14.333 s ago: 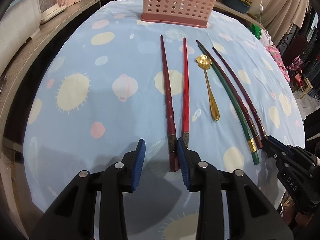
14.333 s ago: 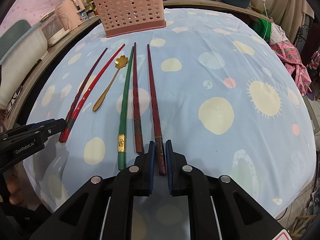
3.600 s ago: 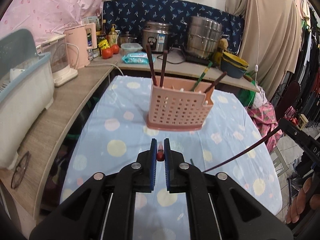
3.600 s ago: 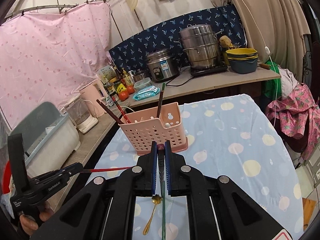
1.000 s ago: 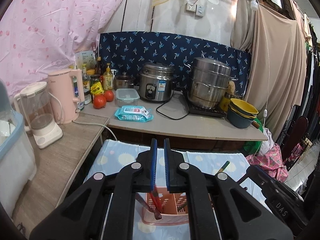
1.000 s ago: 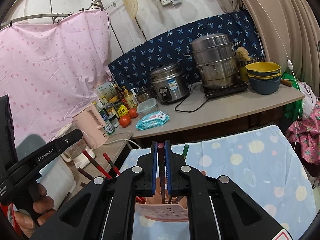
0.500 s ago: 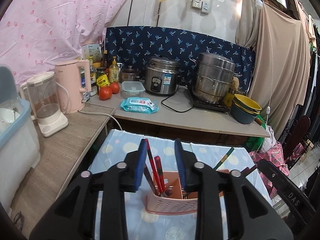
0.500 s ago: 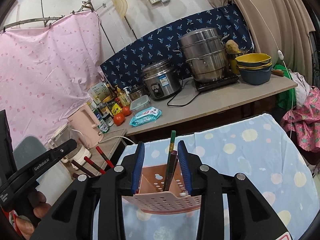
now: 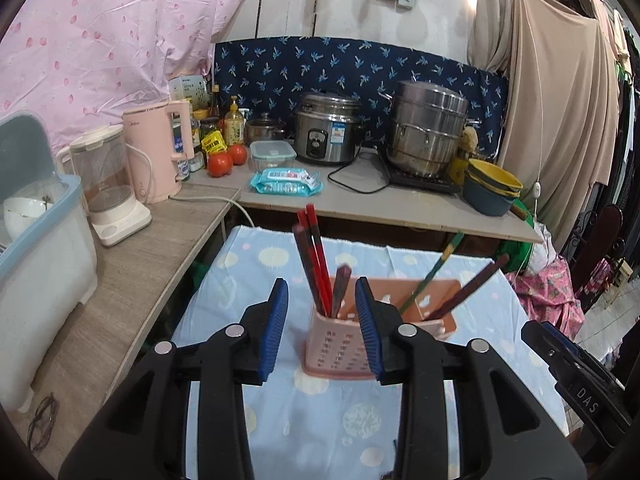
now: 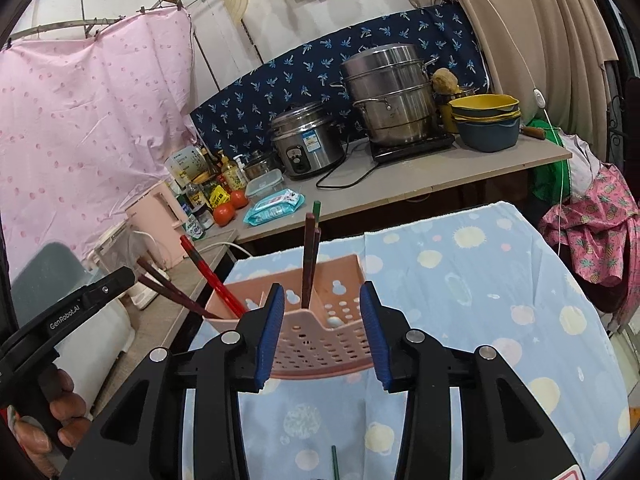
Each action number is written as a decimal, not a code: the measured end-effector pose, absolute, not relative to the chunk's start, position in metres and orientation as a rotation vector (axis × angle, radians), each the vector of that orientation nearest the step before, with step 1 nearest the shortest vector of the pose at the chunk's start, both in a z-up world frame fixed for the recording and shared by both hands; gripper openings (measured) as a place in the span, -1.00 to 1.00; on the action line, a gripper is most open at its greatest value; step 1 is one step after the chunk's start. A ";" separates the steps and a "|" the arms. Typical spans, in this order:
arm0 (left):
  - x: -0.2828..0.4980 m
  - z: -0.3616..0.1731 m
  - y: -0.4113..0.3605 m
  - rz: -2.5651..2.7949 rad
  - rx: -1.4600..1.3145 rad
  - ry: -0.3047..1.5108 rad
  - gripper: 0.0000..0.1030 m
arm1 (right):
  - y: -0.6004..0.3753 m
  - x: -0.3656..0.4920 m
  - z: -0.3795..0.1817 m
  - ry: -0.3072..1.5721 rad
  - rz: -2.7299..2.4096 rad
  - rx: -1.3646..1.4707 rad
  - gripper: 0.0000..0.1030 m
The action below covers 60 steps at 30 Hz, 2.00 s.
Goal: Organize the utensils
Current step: 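Move both open tools back down to the green chopstick and gold spoon, then grasp the green chopstick with the right tool while the left grasps the gold spoon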
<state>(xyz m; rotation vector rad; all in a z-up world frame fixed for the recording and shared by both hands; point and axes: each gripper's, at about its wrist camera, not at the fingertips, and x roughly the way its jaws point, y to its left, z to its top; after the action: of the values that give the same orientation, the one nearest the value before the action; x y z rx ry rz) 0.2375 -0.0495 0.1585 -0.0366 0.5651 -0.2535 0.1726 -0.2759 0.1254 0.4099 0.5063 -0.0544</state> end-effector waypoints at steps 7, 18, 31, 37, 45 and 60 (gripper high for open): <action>0.216 0.147 -0.048 -0.255 -0.025 0.595 -0.35 | -0.268 0.151 0.114 0.540 -0.051 0.393 -0.25; 0.184 0.118 -0.050 -0.259 -0.003 0.665 -0.35 | -0.251 0.116 0.087 0.607 -0.035 0.347 -0.25; 0.134 0.043 -0.039 -0.247 0.054 0.847 -0.35 | -0.229 0.057 0.023 0.770 -0.031 0.282 -0.25; 0.115 0.017 -0.032 -0.239 0.064 0.915 -0.35 | -0.219 0.034 -0.006 0.853 -0.017 0.275 -0.25; 0.096 -0.007 -0.029 -0.237 0.070 0.985 -0.35 | -0.207 0.009 -0.030 0.921 -0.002 0.245 -0.25; 0.081 -0.024 -0.029 -0.238 0.077 1.033 -0.19 | -0.191 -0.005 -0.046 0.973 0.031 0.197 -0.52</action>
<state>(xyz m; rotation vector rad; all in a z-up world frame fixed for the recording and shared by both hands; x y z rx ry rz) 0.0812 -0.0286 -0.0239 0.0771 1.0328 -0.2378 -0.0048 -0.1909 -0.0460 0.1970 0.9726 0.0307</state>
